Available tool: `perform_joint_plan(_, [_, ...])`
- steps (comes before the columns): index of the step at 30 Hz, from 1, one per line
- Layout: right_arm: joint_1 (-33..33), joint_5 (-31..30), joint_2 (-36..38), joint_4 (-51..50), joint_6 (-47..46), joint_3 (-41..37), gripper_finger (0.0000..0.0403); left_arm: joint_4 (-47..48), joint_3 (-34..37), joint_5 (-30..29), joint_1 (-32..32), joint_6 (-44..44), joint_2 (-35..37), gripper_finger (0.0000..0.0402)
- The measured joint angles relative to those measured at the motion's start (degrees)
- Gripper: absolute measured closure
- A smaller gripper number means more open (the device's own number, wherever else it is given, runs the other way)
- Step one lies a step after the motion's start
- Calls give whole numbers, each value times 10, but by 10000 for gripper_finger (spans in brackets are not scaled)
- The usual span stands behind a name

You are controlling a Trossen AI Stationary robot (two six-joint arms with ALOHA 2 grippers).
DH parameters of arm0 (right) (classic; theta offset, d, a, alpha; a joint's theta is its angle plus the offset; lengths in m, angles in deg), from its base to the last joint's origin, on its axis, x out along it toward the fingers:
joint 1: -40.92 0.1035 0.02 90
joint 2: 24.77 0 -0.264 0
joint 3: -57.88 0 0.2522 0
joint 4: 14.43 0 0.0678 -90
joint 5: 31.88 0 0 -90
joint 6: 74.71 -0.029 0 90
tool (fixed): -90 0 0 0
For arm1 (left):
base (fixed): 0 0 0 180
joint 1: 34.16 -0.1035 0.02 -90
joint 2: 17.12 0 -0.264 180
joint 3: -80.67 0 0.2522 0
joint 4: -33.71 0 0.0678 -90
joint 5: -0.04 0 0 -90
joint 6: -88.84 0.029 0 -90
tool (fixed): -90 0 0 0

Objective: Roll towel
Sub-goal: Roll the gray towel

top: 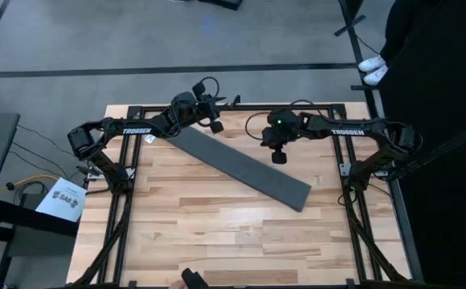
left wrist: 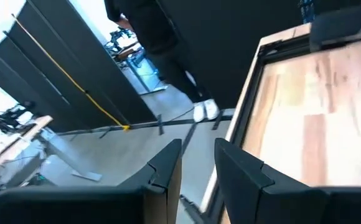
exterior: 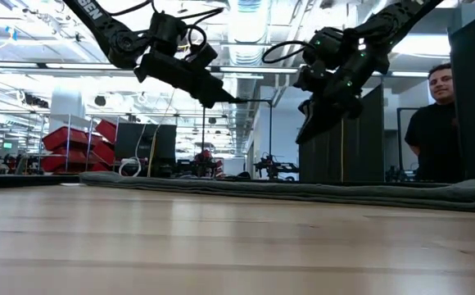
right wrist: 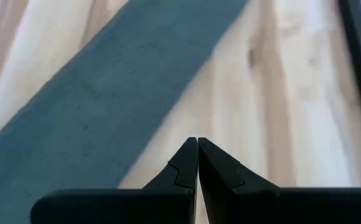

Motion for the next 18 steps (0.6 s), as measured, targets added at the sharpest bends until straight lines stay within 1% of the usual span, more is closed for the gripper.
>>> perform_joint_plan(5, [-13, 0, 0, 32, -1, 0, 403, -13, 0, -11, -13, 52, 0, 320])
perform_joint_plan(8, [-15, 0, 0, 41, -1, 0, 403, 6, 0, -13, -12, 29, 0, 320])
perform_joint_plan(18, [-14, 0, 0, 39, -1, 0, 403, 18, 0, -11, -13, 31, -1, 320])
